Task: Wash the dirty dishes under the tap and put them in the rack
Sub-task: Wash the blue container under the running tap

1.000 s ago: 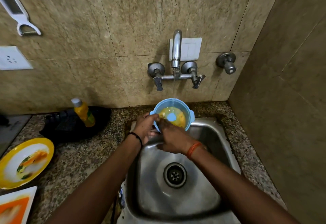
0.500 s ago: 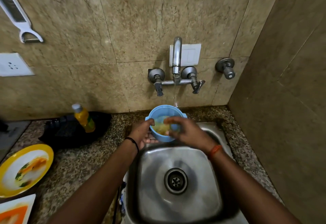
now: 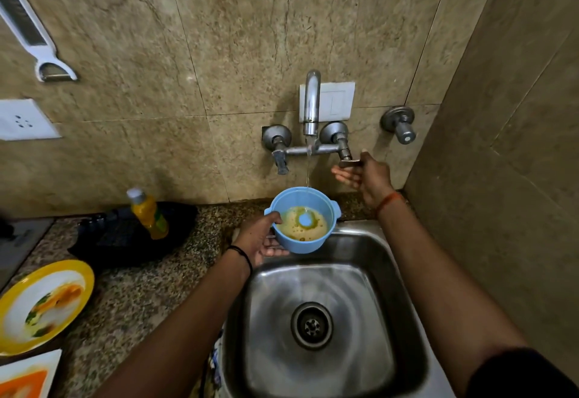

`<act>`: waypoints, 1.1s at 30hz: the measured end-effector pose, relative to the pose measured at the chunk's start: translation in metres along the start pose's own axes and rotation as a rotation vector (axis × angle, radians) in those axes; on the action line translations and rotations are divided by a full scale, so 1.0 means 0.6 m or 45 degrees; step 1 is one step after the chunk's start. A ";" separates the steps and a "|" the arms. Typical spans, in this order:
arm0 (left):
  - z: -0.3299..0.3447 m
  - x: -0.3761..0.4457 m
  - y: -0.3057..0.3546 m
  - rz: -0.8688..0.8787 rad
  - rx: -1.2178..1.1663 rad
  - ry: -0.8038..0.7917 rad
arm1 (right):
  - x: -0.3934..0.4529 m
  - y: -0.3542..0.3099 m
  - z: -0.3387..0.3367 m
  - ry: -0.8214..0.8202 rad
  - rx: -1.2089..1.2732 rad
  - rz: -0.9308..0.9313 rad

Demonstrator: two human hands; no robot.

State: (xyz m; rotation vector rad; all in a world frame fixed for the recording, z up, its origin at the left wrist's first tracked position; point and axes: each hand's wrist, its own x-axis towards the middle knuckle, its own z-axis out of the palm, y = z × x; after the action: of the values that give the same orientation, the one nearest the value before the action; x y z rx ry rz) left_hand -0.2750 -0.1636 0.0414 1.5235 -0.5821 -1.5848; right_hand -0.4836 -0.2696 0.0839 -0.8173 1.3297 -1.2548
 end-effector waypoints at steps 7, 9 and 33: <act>-0.008 0.000 -0.006 -0.002 0.028 0.051 | -0.089 0.094 -0.002 0.004 -0.560 -0.429; -0.006 -0.003 -0.011 -0.036 0.049 0.035 | -0.144 0.120 -0.005 -0.070 -0.994 -0.926; -0.016 -0.003 -0.065 0.144 0.277 0.152 | -0.201 0.147 0.054 -0.952 -0.996 0.115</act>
State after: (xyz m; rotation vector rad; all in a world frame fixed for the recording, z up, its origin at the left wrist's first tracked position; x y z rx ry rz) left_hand -0.2755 -0.1391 0.0095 1.7009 -0.7790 -1.3702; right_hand -0.4141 -0.1435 0.0323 -1.5553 1.1764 -0.2319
